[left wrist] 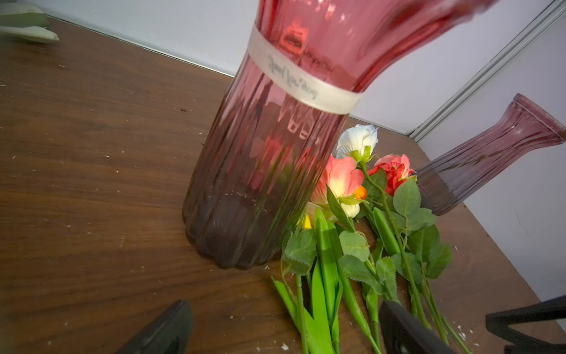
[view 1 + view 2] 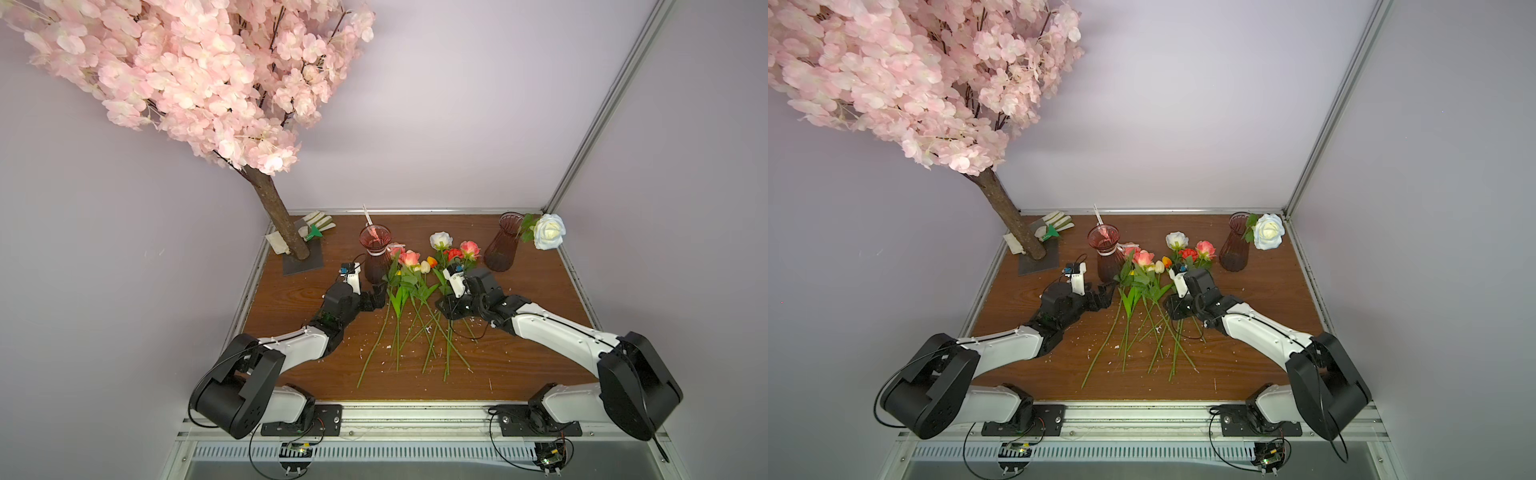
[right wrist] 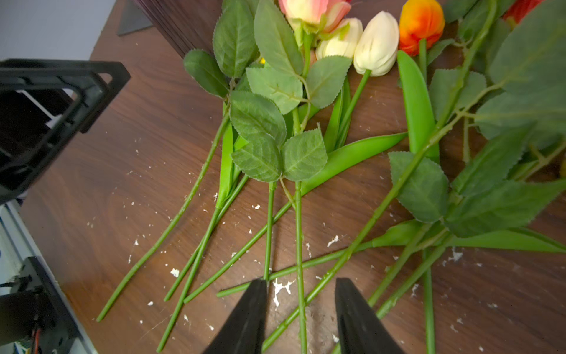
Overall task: Arrange the flowers in different vases according to their variety
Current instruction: Pick up the flower at the center of the board.
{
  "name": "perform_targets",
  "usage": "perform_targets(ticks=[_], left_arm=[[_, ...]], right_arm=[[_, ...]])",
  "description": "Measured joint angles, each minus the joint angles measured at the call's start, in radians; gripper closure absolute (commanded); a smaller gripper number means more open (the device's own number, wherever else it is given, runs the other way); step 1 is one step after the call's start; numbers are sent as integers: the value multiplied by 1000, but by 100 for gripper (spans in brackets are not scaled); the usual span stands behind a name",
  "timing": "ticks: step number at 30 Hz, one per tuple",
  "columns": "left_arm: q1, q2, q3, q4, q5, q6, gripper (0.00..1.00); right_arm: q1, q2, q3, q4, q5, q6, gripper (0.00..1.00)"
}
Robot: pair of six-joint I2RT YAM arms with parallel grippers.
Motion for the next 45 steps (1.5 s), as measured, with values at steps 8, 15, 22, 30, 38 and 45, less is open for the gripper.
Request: perform_targets(ticks=[8,15,22,30,38,45], left_arm=[[0,-13,0,-6,-2,2,0],[0,-36,0,-8,-8,3,0],[0,-39,0,-13,-9,3,0],[0,-40,0,-15,-12,3,0],[0,-73,-5,-14,-16,3,0],[0,-111,-30,-13,-28,3,0]], right_arm=[[49,183,132,-67,42,-30,60],[74,322,220,-128,80,-51,64],[80,365,231,-153,112,-56,69],[81,375,241,-153,126,-66,99],[81,272,228,-160,163,-66,100],[77,-4,198,-111,246,-65,100]])
